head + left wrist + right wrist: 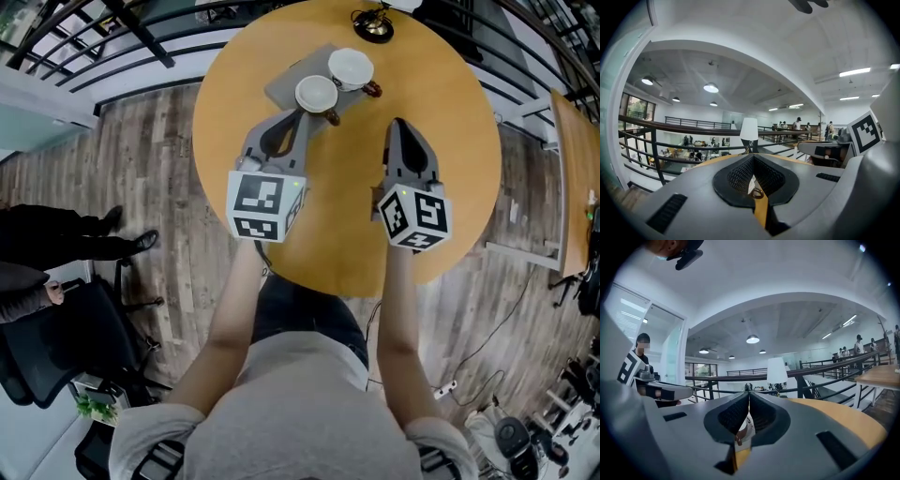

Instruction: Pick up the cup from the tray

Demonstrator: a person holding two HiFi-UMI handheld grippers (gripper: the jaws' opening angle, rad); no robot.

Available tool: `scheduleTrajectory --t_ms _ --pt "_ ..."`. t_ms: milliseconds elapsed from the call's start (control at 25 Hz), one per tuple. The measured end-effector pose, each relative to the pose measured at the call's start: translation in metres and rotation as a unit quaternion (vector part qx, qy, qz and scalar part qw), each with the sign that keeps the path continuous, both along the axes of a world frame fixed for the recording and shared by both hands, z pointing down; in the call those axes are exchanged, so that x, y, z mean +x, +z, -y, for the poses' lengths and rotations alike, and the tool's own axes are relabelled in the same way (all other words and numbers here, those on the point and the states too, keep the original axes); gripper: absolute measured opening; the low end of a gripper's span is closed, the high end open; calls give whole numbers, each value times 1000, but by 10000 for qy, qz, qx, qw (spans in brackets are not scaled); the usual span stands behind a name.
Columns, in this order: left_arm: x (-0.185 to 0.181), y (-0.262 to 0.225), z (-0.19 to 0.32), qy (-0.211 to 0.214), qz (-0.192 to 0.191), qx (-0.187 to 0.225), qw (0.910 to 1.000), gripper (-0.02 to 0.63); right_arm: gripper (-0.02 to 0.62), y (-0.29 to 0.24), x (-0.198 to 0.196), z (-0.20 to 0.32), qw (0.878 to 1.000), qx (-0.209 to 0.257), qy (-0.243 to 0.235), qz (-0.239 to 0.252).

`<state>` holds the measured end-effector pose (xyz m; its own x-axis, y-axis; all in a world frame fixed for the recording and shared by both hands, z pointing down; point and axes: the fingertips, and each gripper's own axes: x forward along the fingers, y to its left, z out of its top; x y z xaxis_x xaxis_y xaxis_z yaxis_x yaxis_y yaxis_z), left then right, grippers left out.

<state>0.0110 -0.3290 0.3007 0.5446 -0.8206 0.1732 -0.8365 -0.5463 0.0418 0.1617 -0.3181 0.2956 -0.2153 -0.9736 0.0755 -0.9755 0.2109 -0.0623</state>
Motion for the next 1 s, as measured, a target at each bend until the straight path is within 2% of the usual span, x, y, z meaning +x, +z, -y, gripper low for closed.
scheduleTrajectory --t_ms 240,800,840,880,920,1000 --pt "-2 15 26 51 16 -115 9999 7 8 19 -3 27 9993 -76 -321 180" --pt "21 49 51 -58 83 -412 9991 7 11 75 25 86 9945 -545 -855 -278" --pt "21 50 53 -64 91 -418 9991 8 33 80 25 91 9933 -589 -952 -297" --pt "22 51 54 -73 93 -424 9990 7 105 85 24 96 9917 -640 -1072 -318" --pt "23 51 55 -82 91 -429 9990 8 137 91 23 99 9897 -691 -1202 -358" --pt "24 53 57 -94 91 -440 9989 8 147 103 23 105 9853 -763 -1435 -536"
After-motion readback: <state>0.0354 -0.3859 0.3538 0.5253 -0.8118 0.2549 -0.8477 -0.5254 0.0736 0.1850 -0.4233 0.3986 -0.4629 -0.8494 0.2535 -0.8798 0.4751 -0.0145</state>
